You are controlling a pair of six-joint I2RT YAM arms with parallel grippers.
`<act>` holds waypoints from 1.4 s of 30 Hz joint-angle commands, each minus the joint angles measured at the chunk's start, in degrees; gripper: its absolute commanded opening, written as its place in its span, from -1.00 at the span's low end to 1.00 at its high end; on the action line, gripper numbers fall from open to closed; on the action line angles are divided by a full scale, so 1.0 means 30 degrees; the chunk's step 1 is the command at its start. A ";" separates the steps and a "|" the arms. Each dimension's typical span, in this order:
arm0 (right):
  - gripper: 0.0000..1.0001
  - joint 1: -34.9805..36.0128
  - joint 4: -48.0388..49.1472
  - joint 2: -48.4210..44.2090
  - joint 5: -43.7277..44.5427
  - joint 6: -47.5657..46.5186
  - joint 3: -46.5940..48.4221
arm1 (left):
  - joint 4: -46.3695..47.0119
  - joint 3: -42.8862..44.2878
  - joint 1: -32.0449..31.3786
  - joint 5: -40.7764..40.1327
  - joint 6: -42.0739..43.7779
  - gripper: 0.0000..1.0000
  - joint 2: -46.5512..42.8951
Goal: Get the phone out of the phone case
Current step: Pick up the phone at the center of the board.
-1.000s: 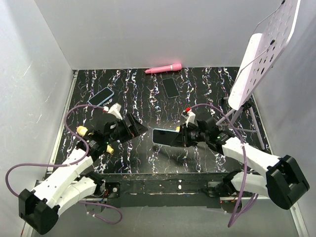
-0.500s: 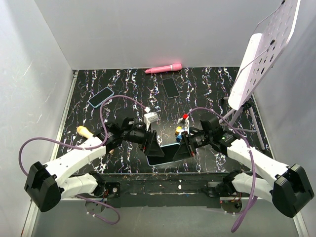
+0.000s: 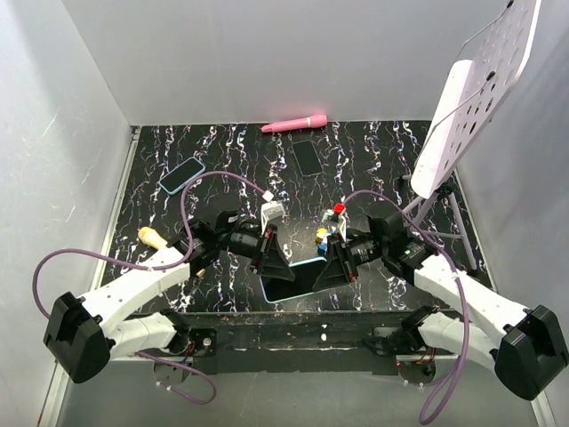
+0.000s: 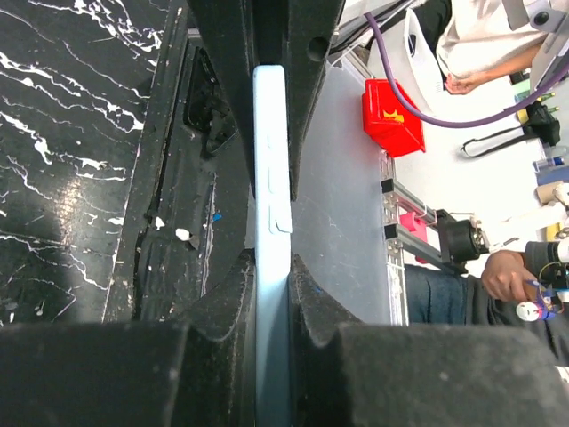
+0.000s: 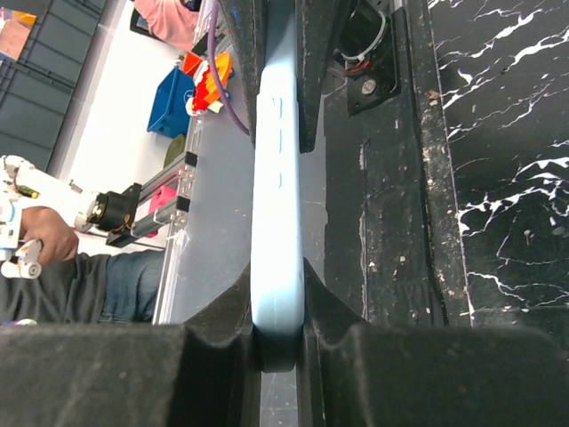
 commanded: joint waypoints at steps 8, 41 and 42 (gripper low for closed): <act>0.16 -0.0319 0.3789 -0.0264 0.6085 0.3384 0.0404 | 0.1181 -0.0508 -0.0092 -0.6809 -0.2494 -1.00 -0.3649; -0.97 -0.0289 2.6155 0.8672 0.7488 1.8802 -0.0389 | 1.1366 -0.6403 -0.0092 -1.4437 -1.1437 -0.93 -0.6645; -0.97 -0.0318 2.5630 0.8644 0.7896 1.8745 -0.0535 | 0.9731 -0.5762 -0.0063 -1.4642 -1.1147 -0.55 -0.6820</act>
